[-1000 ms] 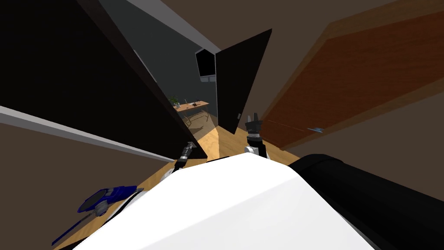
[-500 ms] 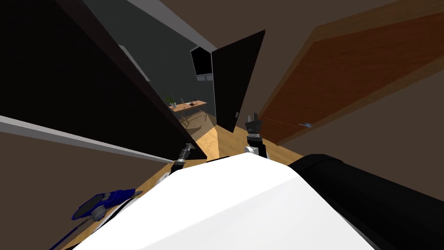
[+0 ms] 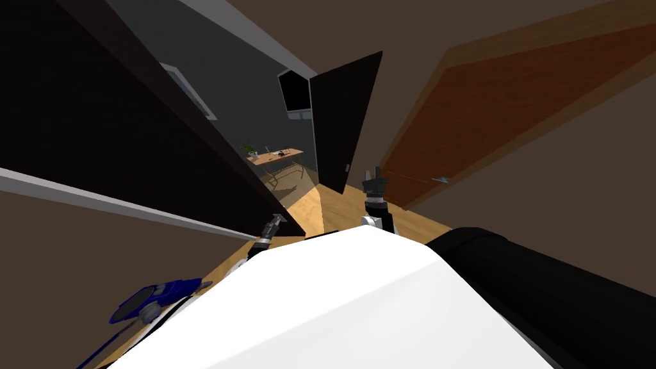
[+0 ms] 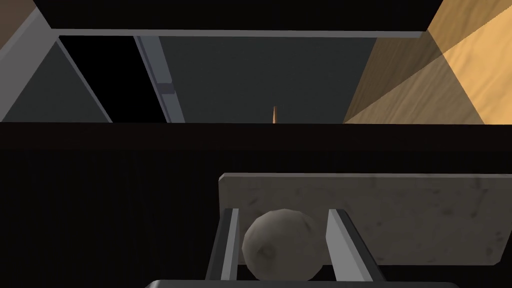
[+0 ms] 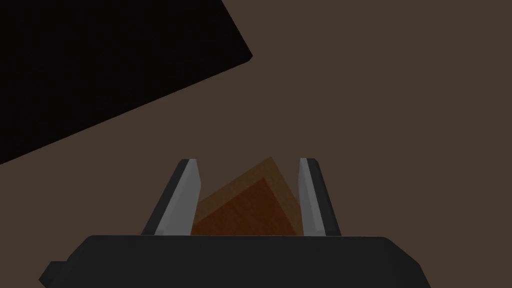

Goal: Pull the door open

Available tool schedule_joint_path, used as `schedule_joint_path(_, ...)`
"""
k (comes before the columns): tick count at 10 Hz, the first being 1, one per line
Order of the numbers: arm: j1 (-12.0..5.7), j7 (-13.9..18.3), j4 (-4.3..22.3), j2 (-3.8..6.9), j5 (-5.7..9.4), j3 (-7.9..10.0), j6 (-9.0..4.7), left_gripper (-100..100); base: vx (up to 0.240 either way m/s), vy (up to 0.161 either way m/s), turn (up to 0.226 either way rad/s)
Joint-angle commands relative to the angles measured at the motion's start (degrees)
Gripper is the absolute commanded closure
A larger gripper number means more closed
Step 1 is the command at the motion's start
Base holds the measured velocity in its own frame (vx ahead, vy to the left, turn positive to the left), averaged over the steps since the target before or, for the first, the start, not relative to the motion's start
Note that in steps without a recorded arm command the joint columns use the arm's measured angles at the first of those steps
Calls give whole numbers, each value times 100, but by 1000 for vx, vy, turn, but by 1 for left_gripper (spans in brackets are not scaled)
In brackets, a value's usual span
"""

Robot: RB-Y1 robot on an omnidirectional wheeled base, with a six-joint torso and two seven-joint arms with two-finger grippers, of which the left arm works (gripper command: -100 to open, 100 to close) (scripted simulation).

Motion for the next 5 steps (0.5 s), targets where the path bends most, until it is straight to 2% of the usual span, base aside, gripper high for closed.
schedule_joint_path(1, 0, 0, 0, 0, 0, 0, 0, 100, -42, 6, -3)
schedule_joint_path(2, 80, 33, 105, 56, 2, -33, -196, 100, -130, 69, -199)
schedule_joint_path(3, 80, 33, 105, 56, 2, -33, -196, 100, -163, 89, -144)
schedule_joint_path(5, 182, 70, 193, 135, 13, -66, -430, 100, -163, 72, -161)
